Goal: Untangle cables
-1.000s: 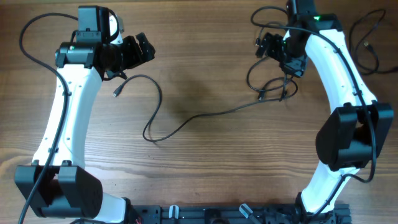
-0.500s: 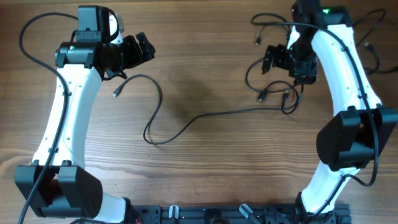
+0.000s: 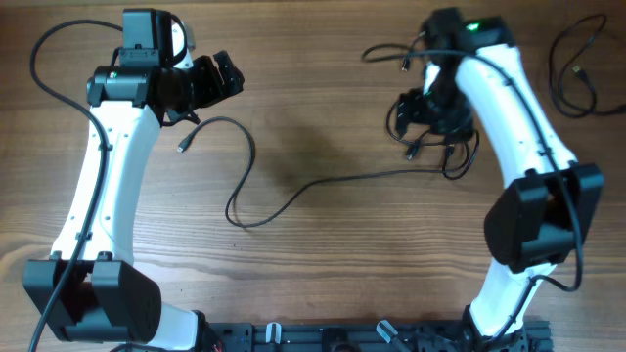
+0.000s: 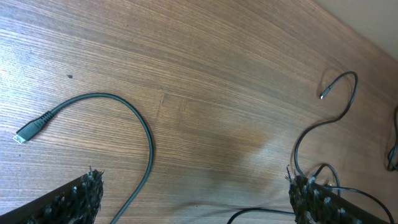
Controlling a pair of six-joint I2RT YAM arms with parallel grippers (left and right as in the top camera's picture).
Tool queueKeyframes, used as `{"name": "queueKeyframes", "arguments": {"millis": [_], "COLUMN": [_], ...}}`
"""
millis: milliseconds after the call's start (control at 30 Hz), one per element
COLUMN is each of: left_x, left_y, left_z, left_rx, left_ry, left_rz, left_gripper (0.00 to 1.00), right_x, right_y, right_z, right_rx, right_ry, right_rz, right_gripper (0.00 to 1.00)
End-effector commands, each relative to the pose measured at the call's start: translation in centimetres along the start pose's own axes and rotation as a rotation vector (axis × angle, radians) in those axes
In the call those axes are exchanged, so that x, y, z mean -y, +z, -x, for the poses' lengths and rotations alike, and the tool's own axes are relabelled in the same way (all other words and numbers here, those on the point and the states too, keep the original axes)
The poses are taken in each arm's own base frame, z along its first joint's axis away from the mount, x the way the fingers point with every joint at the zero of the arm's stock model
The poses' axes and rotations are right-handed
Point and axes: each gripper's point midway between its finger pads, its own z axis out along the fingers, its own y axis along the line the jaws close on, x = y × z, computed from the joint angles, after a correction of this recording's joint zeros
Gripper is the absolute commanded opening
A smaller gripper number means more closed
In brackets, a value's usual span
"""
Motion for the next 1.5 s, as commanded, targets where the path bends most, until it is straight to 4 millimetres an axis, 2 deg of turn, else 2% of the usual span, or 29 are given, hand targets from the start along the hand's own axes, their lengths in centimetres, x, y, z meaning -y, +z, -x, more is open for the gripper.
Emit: {"name": "queueKeyframes", "arguments": {"millis": [0, 100, 200, 300, 367, 633, 767, 900, 1067, 1200, 1233, 1333, 1400, 1467], "left_x": [-0.1, -0.1, -0.1, 0.0, 0.0, 0.0, 0.0, 0.0, 0.0, -0.2, -0.2, -0.2, -0.2, -0.2], "left_y": [0.4, 0.4, 0.4, 0.4, 0.4, 0.4, 0.4, 0.4, 0.4, 0.4, 0.4, 0.4, 0.4, 0.4], "left_z": [0.0, 0.0, 0.1, 0.2, 0.2, 0.3, 0.4, 0.4, 0.4, 0.5, 0.5, 0.5, 0.5, 0.5], "left_rx": [-0.005, -0.004, 0.000, 0.004, 0.004, 0.010, 0.012, 0.012, 0.012, 0.017, 0.017, 0.017, 0.017, 0.017], "left_ry": [0.013, 0.013, 0.014, 0.015, 0.015, 0.017, 0.017, 0.017, 0.017, 0.018, 0.018, 0.017, 0.017, 0.017], "left_rz": [0.008, 0.008, 0.006, 0.004, 0.004, 0.005, 0.004, 0.004, 0.005, 0.015, 0.015, 0.015, 0.015, 0.015], "left_gripper": [0.98, 0.98, 0.98, 0.98, 0.98, 0.99, 0.99, 0.99, 0.99, 0.99, 0.99, 0.99, 0.99, 0.99], "right_x": [-0.1, 0.0, -0.6, -1.5, -1.6, -0.5, -0.3, -0.3, -0.6, -0.8, -1.2, -2.8, -3.6, -4.1], "right_y": [3.3, 5.6, 7.4, 8.1, 8.3, 11.0, 11.0, 11.1, 11.5, 11.8, 11.8, 11.5, 11.4, 11.3], "right_z": [-1.6, -1.3, 0.6, 3.0, 3.6, 1.0, 0.6, -0.7, -1.7, -2.3, -2.5, -3.1, -3.4, -3.7], "right_rx": [-0.059, -0.043, 0.041, 0.147, 0.173, 0.086, 0.067, 0.013, -0.020, -0.042, -0.047, -0.066, -0.073, -0.080], "right_ry": [-0.018, -0.020, -0.100, -0.227, -0.285, -0.324, -0.296, -0.294, -0.292, -0.291, -0.296, -0.340, -0.346, -0.356], "right_rz": [-0.051, -0.046, -0.017, 0.009, 0.011, -0.009, -0.016, -0.001, 0.033, 0.051, 0.080, 0.180, 0.222, 0.244], "right_gripper": [0.84, 0.84, 0.84, 0.85, 0.85, 0.85, 0.84, 0.84, 0.79, 0.65, 0.57, 0.46, 0.33, 0.29]}}
